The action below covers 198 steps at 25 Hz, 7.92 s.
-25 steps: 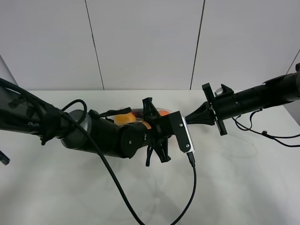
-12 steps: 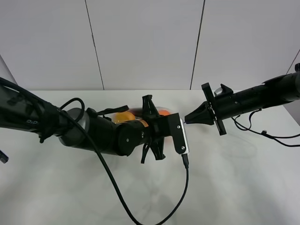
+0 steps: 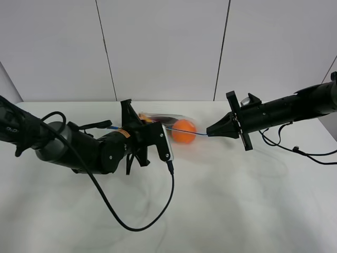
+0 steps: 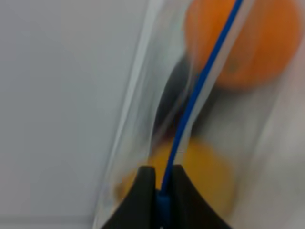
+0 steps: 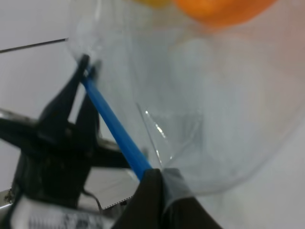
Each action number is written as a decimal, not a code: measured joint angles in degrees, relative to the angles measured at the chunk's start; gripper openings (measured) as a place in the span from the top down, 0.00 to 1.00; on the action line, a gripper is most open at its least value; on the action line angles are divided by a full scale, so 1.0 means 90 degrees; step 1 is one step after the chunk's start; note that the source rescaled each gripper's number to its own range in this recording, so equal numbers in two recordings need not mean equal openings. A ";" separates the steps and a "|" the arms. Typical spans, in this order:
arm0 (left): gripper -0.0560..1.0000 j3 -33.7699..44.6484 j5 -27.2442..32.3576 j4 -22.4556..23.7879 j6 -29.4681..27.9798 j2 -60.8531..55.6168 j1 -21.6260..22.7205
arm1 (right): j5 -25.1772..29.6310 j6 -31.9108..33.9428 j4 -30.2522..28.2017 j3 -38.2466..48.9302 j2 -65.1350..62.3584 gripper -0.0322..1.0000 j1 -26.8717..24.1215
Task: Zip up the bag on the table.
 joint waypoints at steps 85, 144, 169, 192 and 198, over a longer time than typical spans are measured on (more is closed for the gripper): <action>0.00 -0.3386 1.2392 0.2784 -0.9320 -0.1022 0.4014 | 0.0128 0.0000 -0.0187 0.0000 0.0000 0.97 -0.0006; 0.00 0.2273 1.1520 0.3267 -0.9226 -1.2543 0.3540 | -0.0207 0.1603 -0.4120 -0.1117 -0.0915 0.12 0.0040; 0.00 0.2273 1.1520 0.3267 -0.9226 -1.2543 0.3540 | 0.0326 0.3119 -0.7495 0.1970 -0.5272 0.12 0.0273; 0.00 0.2273 1.1520 0.3267 -0.9226 -1.2543 0.3540 | -0.0862 0.3123 -0.7513 0.4399 -1.2501 0.12 0.0273; 0.00 0.2273 1.1520 0.3267 -0.9226 -1.2543 0.3540 | -0.0854 0.3126 -0.7597 0.4399 -1.3113 0.12 0.0273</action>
